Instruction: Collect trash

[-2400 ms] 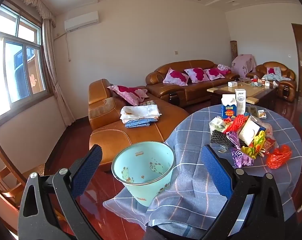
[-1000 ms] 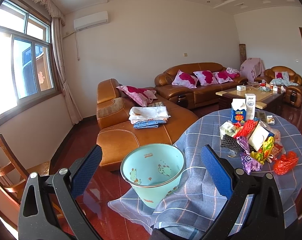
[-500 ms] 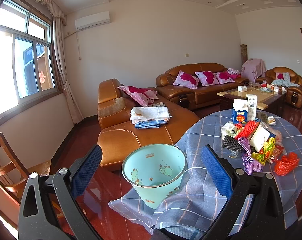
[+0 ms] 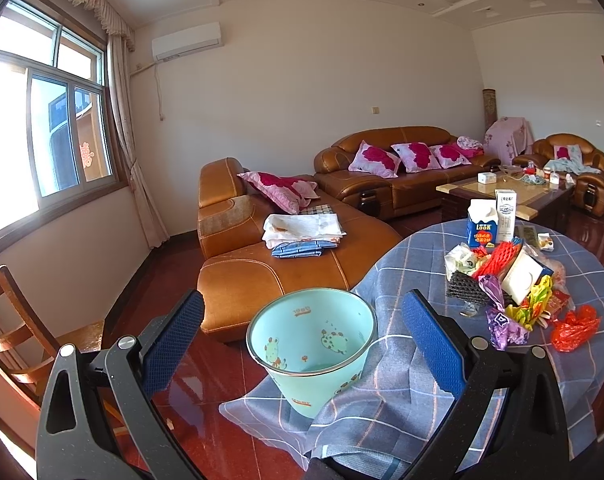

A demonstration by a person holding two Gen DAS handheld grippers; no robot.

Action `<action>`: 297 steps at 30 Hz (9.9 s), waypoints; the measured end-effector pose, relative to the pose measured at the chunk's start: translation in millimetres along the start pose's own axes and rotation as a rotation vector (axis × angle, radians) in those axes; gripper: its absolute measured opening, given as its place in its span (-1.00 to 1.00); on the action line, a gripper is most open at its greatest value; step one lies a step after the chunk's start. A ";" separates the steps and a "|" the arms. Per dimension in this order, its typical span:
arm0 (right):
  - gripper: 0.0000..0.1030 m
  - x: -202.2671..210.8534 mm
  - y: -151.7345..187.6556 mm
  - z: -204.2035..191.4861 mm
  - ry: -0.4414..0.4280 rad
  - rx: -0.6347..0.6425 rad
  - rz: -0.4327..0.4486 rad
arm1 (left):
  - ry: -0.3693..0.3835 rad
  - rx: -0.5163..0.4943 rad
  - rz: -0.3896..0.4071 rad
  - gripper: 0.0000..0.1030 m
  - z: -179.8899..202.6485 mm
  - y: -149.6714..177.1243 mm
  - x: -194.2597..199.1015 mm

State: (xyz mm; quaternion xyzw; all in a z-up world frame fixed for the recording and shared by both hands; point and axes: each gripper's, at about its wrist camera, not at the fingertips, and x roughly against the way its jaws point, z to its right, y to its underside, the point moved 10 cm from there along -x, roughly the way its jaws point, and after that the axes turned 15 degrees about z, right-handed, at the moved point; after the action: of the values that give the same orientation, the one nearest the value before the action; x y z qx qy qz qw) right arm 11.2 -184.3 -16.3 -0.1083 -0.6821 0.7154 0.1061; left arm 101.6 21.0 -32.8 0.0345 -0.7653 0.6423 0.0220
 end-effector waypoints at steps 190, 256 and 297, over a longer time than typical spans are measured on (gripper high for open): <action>-0.92 -210.6 124.4 -258.8 -0.805 0.196 -0.207 | -0.235 -0.234 -0.311 -0.76 -48.6 114.2 -180.3; 0.24 -133.9 178.7 50.2 -0.178 -0.004 -0.406 | 0.248 -0.248 -0.232 0.53 158.0 112.4 -119.5; -0.61 -151.2 136.3 91.7 -0.136 -0.081 -0.215 | 0.413 -0.181 -0.368 -0.17 286.6 123.0 -184.9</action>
State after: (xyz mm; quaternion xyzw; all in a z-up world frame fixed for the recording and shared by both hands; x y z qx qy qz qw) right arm 127.4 -323.4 -146.6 0.0100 -0.7237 0.6775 0.1310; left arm 278.9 -235.5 -217.8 0.0393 -0.7796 0.5502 0.2965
